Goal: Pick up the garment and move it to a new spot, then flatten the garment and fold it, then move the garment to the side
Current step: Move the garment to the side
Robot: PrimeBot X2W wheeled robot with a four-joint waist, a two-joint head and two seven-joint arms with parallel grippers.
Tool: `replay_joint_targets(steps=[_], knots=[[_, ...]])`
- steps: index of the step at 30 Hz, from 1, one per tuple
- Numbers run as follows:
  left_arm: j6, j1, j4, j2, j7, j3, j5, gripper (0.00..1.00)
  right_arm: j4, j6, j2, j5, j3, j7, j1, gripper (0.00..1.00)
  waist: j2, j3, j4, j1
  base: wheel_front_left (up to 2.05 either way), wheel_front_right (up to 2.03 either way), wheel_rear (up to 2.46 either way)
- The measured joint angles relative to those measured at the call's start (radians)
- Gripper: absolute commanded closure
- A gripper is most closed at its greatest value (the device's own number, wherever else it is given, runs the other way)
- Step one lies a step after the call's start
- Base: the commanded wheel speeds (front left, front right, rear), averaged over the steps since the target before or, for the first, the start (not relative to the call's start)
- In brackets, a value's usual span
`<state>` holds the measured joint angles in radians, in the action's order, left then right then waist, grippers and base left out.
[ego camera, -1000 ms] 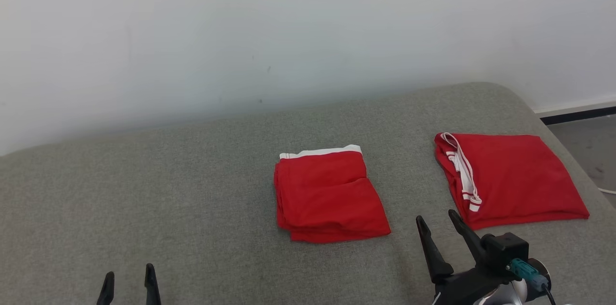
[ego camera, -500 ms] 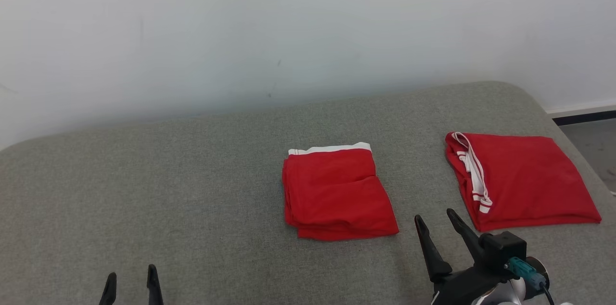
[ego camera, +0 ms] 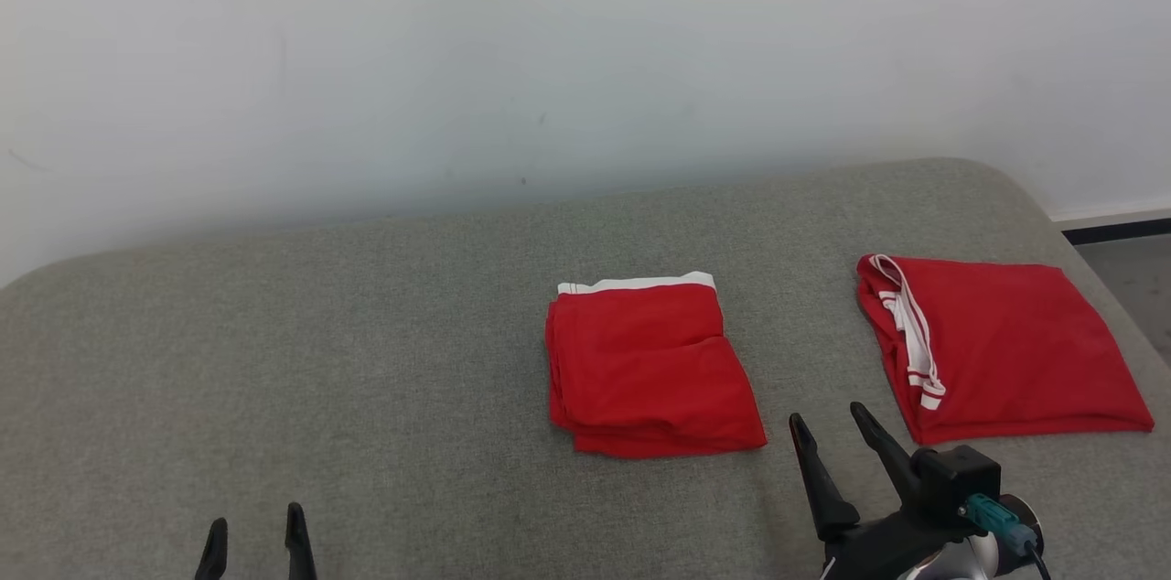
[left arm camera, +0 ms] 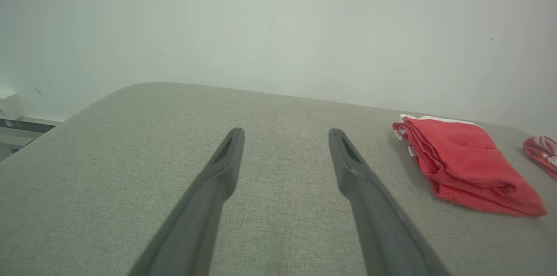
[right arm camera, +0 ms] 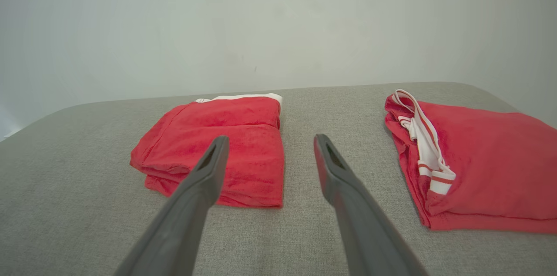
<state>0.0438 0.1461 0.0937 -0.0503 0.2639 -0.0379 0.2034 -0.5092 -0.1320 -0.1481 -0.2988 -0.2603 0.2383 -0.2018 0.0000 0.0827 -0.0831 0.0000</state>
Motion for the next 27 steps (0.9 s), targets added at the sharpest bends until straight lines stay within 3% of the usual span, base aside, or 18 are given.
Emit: replay_joint_targets(steps=[7,19,27], knots=[[0.006,-0.004,-0.015,0.000,0.000,0.021,0.002,0.00,-0.032,0.000,0.000,-0.014,-0.007,-0.055,-0.057,0.00,0.0000,-0.009,0.018,-0.0001,0.00,0.00,0.00],[-0.034,-0.118,-0.002,0.000,0.000,0.108,-0.019,0.00,-0.302,0.000,-0.018,-0.117,0.044,-0.364,-0.307,0.00,0.0001,-0.065,0.095,0.0000,0.00,0.00,0.00],[-0.049,-0.191,-0.011,0.000,0.000,0.150,-0.026,0.00,-0.421,0.000,-0.043,-0.137,0.062,-0.405,-0.456,0.00,0.0002,-0.151,0.163,0.0001,0.00,0.00,0.00]])
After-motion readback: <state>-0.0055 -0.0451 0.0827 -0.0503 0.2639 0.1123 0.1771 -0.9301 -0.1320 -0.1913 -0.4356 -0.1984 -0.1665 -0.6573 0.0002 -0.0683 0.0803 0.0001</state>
